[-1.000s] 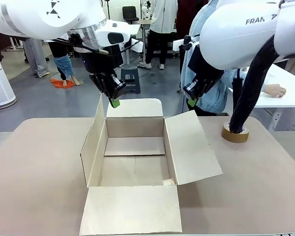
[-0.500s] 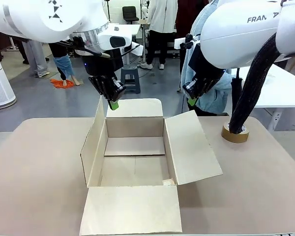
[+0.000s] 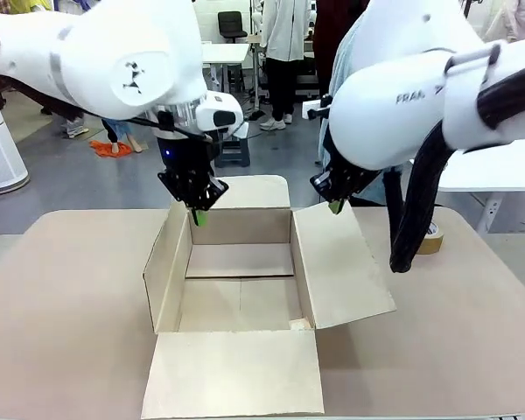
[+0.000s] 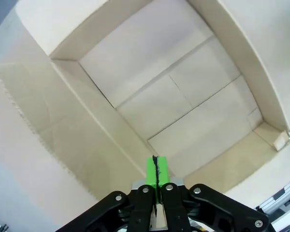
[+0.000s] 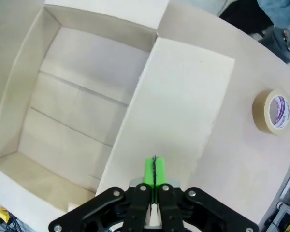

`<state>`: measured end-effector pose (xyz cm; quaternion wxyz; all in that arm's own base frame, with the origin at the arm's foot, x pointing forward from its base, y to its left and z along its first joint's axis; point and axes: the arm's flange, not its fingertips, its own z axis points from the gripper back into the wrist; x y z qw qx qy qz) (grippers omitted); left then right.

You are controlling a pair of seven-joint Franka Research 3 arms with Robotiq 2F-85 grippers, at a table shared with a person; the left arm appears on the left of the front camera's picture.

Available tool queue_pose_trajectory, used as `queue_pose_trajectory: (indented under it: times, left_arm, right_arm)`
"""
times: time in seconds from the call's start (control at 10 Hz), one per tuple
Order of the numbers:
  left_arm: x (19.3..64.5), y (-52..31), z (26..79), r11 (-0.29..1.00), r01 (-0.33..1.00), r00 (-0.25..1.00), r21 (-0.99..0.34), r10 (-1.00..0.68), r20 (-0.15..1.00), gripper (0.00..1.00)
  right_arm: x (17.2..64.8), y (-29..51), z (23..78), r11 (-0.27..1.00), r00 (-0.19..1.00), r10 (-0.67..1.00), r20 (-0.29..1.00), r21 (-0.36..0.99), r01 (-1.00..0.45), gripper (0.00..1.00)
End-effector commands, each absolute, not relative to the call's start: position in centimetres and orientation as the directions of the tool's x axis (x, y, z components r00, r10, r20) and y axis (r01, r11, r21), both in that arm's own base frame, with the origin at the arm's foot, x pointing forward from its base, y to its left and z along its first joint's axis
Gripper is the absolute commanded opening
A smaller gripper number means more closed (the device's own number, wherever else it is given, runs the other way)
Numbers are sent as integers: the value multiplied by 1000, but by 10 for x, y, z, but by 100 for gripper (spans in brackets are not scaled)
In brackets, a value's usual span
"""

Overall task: Wrap the clocks to prevent damage.
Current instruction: Open the side flaps of the Package Box.

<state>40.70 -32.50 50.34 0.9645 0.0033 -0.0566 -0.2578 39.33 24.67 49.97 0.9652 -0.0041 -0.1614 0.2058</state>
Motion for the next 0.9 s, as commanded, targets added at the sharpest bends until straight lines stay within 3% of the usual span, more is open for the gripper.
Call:
queue_pose_trajectory:
  times: [0.0, 0.2, 0.3, 0.8]
  left_arm:
    - [406, -330, 501, 887, 450, 884, 102, -459, 87, 0]
    - [397, -334, 494, 857, 393, 909, 333, -416, -3, 0]
    - [393, -334, 493, 834, 395, 910, 384, -414, -36, 0]
    - [398, -301, 467, 882, 291, 953, 369, -301, -33, 0]
  right_arm:
    - [402, 251, 486, 921, 870, 390, 303, -120, -371, 1]
    - [404, 246, 487, 928, 871, 372, 320, -111, -355, 1]
    - [404, 243, 488, 930, 872, 366, 326, -105, -351, 1]
    - [407, 234, 476, 938, 884, 345, 316, -80, -338, 1]
